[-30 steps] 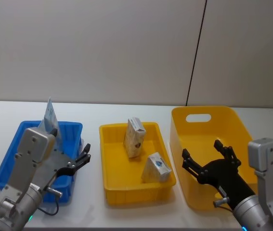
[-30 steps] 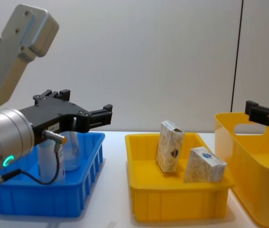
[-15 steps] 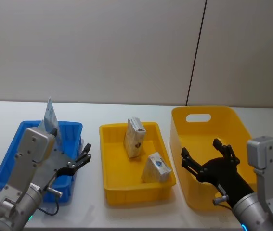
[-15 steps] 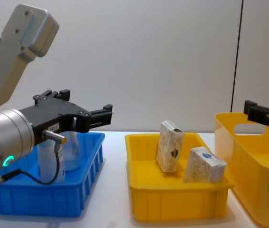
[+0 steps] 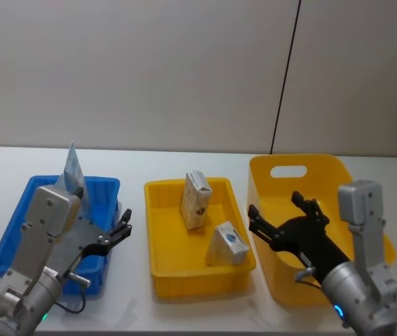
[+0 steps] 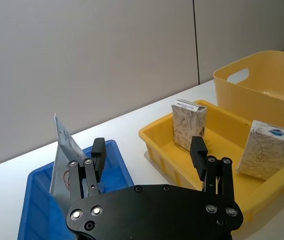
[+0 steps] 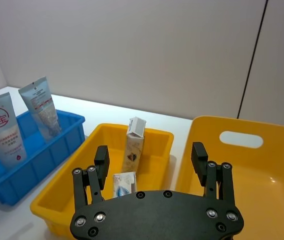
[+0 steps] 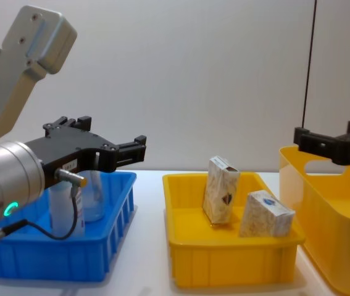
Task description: Bimanual collaborative sorting of washing and personal care products
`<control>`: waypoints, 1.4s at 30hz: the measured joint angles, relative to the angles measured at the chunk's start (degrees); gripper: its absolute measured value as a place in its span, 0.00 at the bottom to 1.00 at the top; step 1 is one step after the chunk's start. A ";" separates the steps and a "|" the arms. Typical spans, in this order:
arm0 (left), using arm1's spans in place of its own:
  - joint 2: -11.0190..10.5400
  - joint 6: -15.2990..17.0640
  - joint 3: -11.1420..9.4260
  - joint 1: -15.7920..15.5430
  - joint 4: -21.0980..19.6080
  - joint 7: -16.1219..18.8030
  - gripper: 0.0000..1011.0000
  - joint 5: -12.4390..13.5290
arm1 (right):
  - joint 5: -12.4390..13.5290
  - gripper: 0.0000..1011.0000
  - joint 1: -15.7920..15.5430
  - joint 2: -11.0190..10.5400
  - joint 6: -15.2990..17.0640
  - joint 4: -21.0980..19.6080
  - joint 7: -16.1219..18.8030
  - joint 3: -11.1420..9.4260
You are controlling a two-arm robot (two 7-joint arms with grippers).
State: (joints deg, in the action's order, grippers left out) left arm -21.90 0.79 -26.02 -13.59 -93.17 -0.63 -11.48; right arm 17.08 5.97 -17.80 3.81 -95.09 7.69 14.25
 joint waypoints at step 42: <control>0.00 0.00 0.00 0.00 0.00 0.00 0.99 0.01 | 1.01 0.99 12.68 11.19 30.57 6.76 -7.34 2.14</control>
State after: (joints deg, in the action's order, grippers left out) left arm -21.89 0.79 -26.02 -13.59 -93.17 -0.63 -11.48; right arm 18.10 18.64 -6.61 34.38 -88.34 0.35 16.39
